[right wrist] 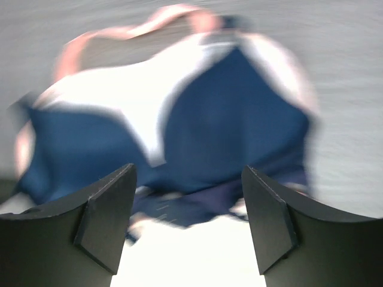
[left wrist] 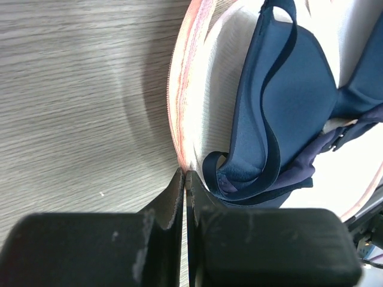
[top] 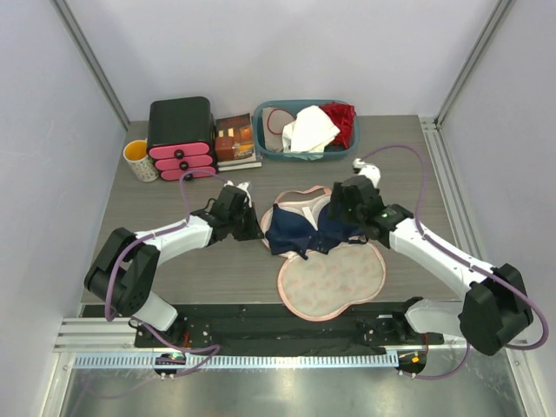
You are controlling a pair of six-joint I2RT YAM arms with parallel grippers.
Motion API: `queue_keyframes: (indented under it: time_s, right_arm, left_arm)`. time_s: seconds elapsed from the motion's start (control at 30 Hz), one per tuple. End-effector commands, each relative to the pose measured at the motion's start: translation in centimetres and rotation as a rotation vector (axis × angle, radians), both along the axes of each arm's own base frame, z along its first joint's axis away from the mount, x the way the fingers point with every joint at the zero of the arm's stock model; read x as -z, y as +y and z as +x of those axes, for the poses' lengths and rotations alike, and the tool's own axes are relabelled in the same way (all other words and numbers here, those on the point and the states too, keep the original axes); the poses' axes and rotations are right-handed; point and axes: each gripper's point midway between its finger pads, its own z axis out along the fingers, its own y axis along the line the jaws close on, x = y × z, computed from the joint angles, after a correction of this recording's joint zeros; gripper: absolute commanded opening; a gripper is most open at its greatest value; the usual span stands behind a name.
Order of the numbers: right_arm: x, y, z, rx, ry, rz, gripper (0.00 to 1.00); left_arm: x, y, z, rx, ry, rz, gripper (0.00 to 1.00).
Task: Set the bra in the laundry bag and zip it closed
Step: Adjust the bra in the laundry bag, then close the laundry bag at the center of the board.
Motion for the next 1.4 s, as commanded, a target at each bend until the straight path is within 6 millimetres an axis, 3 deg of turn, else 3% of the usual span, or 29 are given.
queue_keyframes:
  time_s: [0.0,0.03,0.07,0.13,0.17,0.27,0.3,0.37,0.4,0.47,0.57,0.7,0.73,0.77,0.8,0.87,0.9,0.93,1.03,1.07,1.1,1.17,1.37]
  right_arm:
    - [1.0,-6.5,-0.4,0.288,0.063,0.035,0.77]
    - [1.5,-7.1,-0.6,0.317,0.080,0.047,0.77]
    - [1.6,-7.6,-0.7,0.333,0.085,0.057,0.77]
    - [2.0,-8.6,-1.0,0.382,0.111,0.075,0.78]
    - [2.1,-8.8,-1.1,0.390,0.118,0.073,0.78]
    - [2.0,-9.2,-1.2,0.402,0.124,0.071,0.78]
    - [1.9,-9.2,-1.3,0.404,0.122,0.069,0.78]
    - [1.2,-9.2,-1.1,0.401,0.111,0.077,0.79]
    - [1.0,-9.2,-1.3,0.399,0.112,0.073,0.78]
    - [0.1,-9.4,-1.1,0.406,0.095,0.079,0.78]
    - [-0.7,-9.4,-1.3,0.409,0.086,0.085,0.79]
    - [-0.6,-9.7,-2.0,0.409,0.131,0.056,0.79]
    - [-0.8,-9.7,-2.0,0.410,0.131,0.054,0.80]
    - [-0.9,-10.1,-2.2,0.423,0.137,0.036,0.80]
    - [-1.2,-10.2,-2.2,0.434,0.133,0.040,0.80]
    - [-1.9,-10.4,-2.5,0.435,0.118,0.044,0.80]
    - [-2.6,-10.4,-2.4,0.442,0.104,0.058,0.80]
    - [-2.9,-10.6,-2.6,0.451,0.096,0.056,0.80]
    - [-4.8,-11.5,-3.1,0.486,0.054,0.060,0.81]
    - [-5.0,-11.8,-3.4,0.493,0.053,0.055,0.81]
    - [-6.1,-12.1,-3.4,0.503,0.023,0.063,0.81]
    - [-6.7,-12.5,-3.8,0.509,0.012,0.055,0.81]
    - [-9.2,-14.3,-4.7,0.550,-0.054,0.020,0.82]
  left_arm:
    - [-1.5,0.4,1.0,-0.013,-0.054,0.029,0.03]
    - [-1.4,0.9,1.1,-0.032,-0.060,0.051,0.08]
    - [-1.8,1.1,1.1,-0.042,-0.074,0.054,0.23]
    - [-1.9,2.4,1.1,-0.084,-0.092,0.097,0.39]
    - [-3.0,2.7,1.1,-0.094,-0.121,0.088,0.50]
    - [-3.4,5.1,0.3,-0.163,-0.143,0.178,0.57]
    - [-4.4,5.8,-0.4,-0.184,-0.159,0.180,0.57]
    - [-5.3,6.4,-1.4,-0.208,-0.211,0.224,0.58]
    - [-7.1,6.4,-1.9,-0.224,-0.262,0.200,0.61]
    - [-7.8,6.0,-3.9,-0.212,-0.285,0.216,0.58]
    - [-9.6,3.7,-6.6,-0.112,-0.344,0.148,0.47]
    - [-11.6,-1.0,-9.8,0.080,-0.471,0.102,0.48]
    - [-11.3,-3.3,-11.7,0.175,-0.482,0.095,0.50]
    - [-11.8,-5.1,-12.3,0.238,-0.526,0.079,0.51]
    - [-12.9,-7.5,-14.5,0.322,-0.564,0.051,0.52]
    - [-11.8,-11.2,-16.0,0.448,-0.616,0.088,0.54]
    - [-12.6,-13.5,-17.9,0.529,-0.627,0.045,0.54]
    - [-10.7,-15.5,-18.6,0.590,-0.623,0.066,0.54]
    - [-9.9,-18.9,-19.9,0.696,-0.644,0.052,0.53]
    - [-8.0,-19.8,-19.9,0.715,-0.630,0.082,0.52]
    - [-8.6,-21.1,-19.9,0.729,-0.647,0.058,0.51]
    - [-6.6,-22.5,-20.5,0.782,-0.619,0.078,0.48]
    - [-4.3,-25.2,-20.8,0.840,-0.603,0.100,0.50]
